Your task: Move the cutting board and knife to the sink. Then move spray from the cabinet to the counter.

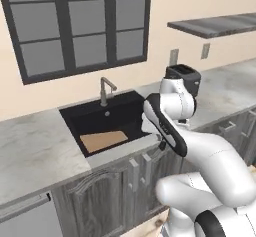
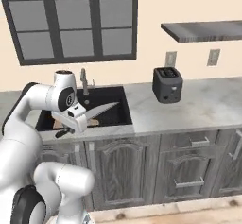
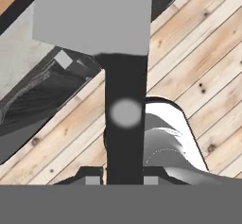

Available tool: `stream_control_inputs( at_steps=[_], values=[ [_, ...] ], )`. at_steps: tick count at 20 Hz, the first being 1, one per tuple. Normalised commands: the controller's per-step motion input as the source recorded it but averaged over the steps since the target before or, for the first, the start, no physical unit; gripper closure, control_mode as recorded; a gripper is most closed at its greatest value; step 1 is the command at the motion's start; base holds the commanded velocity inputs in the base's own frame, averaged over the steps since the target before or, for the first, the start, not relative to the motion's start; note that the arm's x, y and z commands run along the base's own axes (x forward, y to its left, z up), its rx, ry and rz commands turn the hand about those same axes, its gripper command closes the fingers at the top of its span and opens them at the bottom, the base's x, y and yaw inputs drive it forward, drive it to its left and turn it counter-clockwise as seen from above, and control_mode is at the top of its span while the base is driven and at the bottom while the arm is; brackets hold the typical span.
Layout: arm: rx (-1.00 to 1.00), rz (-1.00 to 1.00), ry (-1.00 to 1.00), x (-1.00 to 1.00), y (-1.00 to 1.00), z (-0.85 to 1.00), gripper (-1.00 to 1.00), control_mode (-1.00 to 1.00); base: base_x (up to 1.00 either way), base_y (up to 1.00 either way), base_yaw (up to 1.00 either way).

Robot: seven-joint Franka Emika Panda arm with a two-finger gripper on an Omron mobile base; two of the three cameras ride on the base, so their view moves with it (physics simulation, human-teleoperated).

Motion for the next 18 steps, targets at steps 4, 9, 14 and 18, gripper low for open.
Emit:
stream_control_inputs(
  at_steps=[4, 9, 14, 18],
  values=[
    [0.0, 0.0, 0.0, 0.0, 0.0, 0.0, 1.0, 1.0, 0.53, 0.0, 0.43],
    [0.0, 0.0, 0.0, 0.0, 0.0, 0.0, 1.0, 1.0, 0.69, 0.0, 0.15],
    [0.0, 0.0, 0.0, 0.0, 0.0, 0.0, 1.0, 1.0, 0.47, 0.0, 0.02],
    [0.0, 0.0, 0.0, 0.0, 0.0, 0.0, 1.0, 1.0, 0.42, 0.01, 0.01]
  ],
)
